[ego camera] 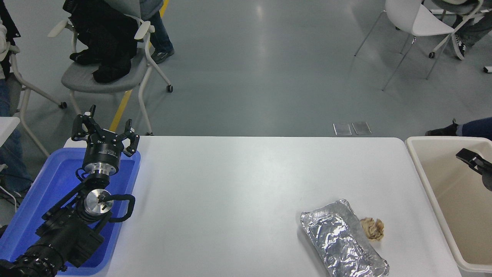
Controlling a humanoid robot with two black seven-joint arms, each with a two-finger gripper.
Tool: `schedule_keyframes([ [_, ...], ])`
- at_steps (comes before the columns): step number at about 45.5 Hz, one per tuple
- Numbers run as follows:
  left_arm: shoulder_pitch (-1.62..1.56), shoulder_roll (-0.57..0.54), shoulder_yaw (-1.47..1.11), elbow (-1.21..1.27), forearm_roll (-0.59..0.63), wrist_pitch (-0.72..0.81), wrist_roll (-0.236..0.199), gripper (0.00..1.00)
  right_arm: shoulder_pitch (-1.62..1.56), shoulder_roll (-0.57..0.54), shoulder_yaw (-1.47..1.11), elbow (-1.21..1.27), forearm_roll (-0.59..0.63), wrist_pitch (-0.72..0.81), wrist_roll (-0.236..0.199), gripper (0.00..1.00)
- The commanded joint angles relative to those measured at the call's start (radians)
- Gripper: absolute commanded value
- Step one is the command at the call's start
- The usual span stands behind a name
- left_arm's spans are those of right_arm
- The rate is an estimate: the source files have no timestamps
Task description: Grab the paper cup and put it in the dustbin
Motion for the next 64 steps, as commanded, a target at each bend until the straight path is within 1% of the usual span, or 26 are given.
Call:
schedule_keyframes([
  [1, 0.0, 0.0, 0.0, 0.0, 0.0, 0.0, 0.0, 0.99, 0.324, -0.106, -0.109, 0.24, -0.074, 0.071, -0.005, 1.0],
  [7, 0.0, 0.0, 0.0, 0.0, 0.0, 0.001, 0.0, 0.99, 0.565, -0.152, -0.282, 0.503, -0.117, 0.06, -0.005, 1.0],
  [15, 0.0, 0.0, 0.0, 0.0, 0.0, 0.0, 0.0, 0.99, 0.853, -0.134, -0.534, 0.78, -0.119, 0.055, -0.005, 1.0],
  [25, 0.0, 0.0, 0.0, 0.0, 0.0, 0.0, 0.0, 0.99, 1.143, -0.023, -0.724, 1.124, -0.12, 0.058, -0.004, 1.0],
  [35, 0.0, 0.0, 0.0, 0.0, 0.0, 0.001, 0.0, 0.99, 1.332, 0.11, -0.739, 1.417, -0.119, 0.069, -0.004, 1.0],
  [40, 0.0, 0.0, 0.0, 0.0, 0.0, 0.001, 0.0, 0.99, 1.403, 0.202, -0.742, 1.489, -0.105, 0.101, -0.004, 1.0],
  [41, 0.0, 0.0, 0.0, 0.0, 0.0, 0.001, 0.0, 0.99, 1.426, 0.234, -0.745, 1.5, -0.097, 0.147, -0.002, 1.0],
  [44, 0.0, 0.0, 0.0, 0.0, 0.0, 0.001, 0.0, 0.99, 1.464, 0.28, -0.75, 1.509, -0.071, 0.241, -0.002, 1.0],
  [47, 0.0, 0.0, 0.0, 0.0, 0.0, 0.0, 0.0, 0.99, 1.498, 0.308, -0.755, 1.511, -0.039, 0.299, -0.004, 1.0],
  [54, 0.0, 0.0, 0.0, 0.0, 0.0, 0.001, 0.0, 0.99, 1.538, 0.353, -0.787, 1.544, 0.036, 0.394, -0.001, 1.0],
  [60, 0.0, 0.0, 0.0, 0.0, 0.0, 0.001, 0.0, 0.99, 1.601, 0.354, -0.844, 1.629, 0.082, 0.414, -0.001, 1.0],
  [64, 0.0, 0.0, 0.0, 0.0, 0.0, 0.001, 0.0, 0.99, 1.641, 0.353, -0.877, 1.661, 0.085, 0.443, 0.001, 1.0],
])
